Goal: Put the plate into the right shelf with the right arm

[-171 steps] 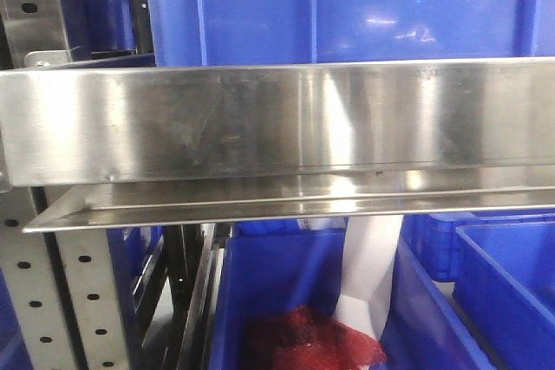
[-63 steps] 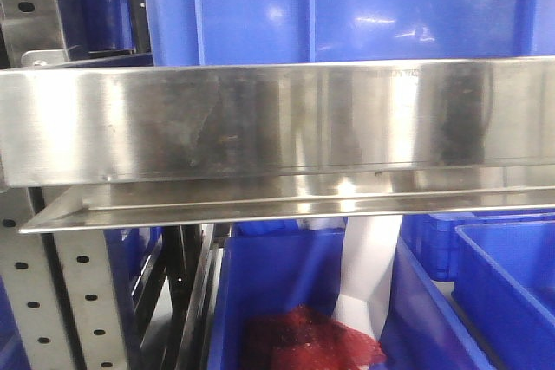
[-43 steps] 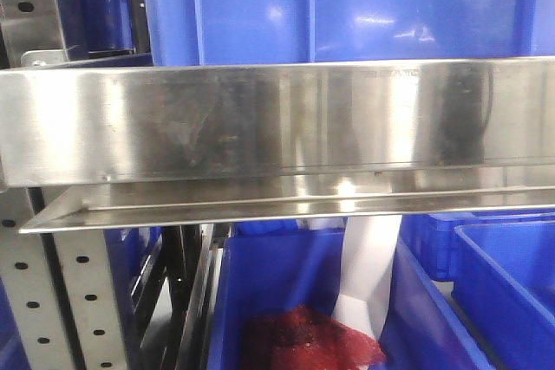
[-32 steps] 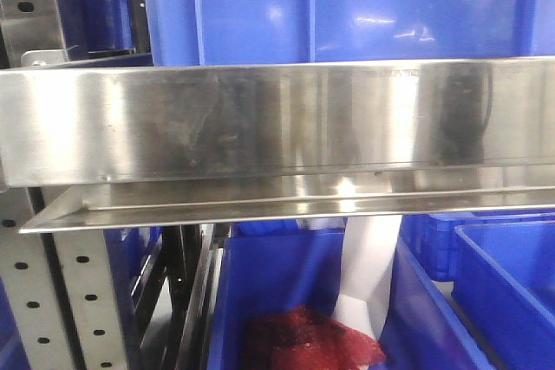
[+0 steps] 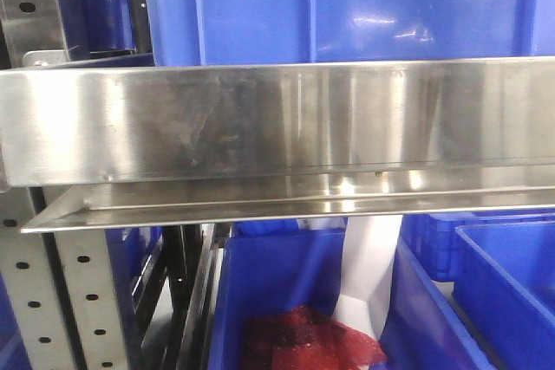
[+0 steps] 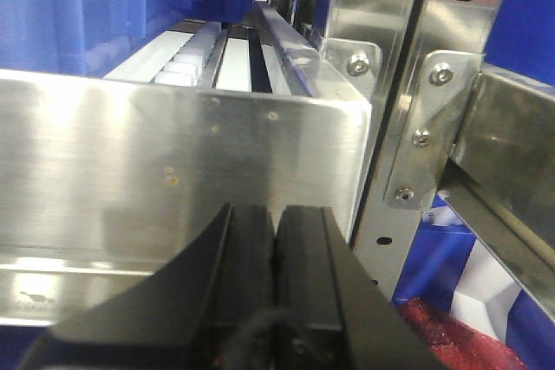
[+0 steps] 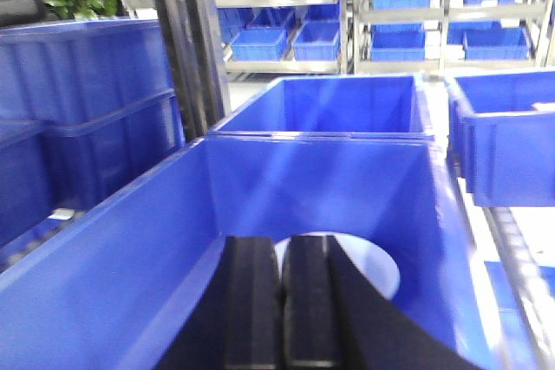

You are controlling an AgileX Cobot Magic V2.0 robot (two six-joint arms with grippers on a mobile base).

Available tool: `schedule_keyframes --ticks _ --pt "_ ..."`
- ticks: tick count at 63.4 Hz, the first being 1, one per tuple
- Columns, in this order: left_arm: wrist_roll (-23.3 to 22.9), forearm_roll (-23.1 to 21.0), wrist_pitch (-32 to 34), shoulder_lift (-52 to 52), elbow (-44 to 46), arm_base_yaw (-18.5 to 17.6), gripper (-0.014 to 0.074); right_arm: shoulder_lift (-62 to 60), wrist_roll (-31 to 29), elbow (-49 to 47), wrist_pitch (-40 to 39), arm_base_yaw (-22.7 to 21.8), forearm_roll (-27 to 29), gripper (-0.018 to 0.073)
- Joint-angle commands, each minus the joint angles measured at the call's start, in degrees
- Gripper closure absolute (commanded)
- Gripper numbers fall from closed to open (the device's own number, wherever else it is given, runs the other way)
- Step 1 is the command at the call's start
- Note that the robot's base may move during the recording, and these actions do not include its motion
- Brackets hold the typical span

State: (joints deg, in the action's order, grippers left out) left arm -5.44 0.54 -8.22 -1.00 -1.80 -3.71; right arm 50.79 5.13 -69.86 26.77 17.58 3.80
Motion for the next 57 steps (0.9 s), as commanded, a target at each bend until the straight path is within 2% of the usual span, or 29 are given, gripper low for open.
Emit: schedule_keyframes --ticks 1,40,49,57 --pt "-0.34 -0.13 4.83 -0.24 -0.57 -0.38 0.0643 -2.73 -0.3 -2.0 -1.68 -0.4 -1.12 0.0503" --pt "-0.34 -0.13 4.83 -0.24 -0.57 -0.38 0.0643 -4.4 -0.3 -1.83 -0.21 -0.4 -1.12 0.0503" --pt "-0.34 -0.13 4.83 -0.24 -0.57 -0.38 0.0643 -5.61 -0.57 0.77 -2.01 -0.88 -5.85 0.0503" --pt "-0.34 -0.13 4.83 -0.24 -0.57 -0.38 0.0643 -9.22 -0.57 7.97 -7.93 -4.77 -7.33 0.0503"
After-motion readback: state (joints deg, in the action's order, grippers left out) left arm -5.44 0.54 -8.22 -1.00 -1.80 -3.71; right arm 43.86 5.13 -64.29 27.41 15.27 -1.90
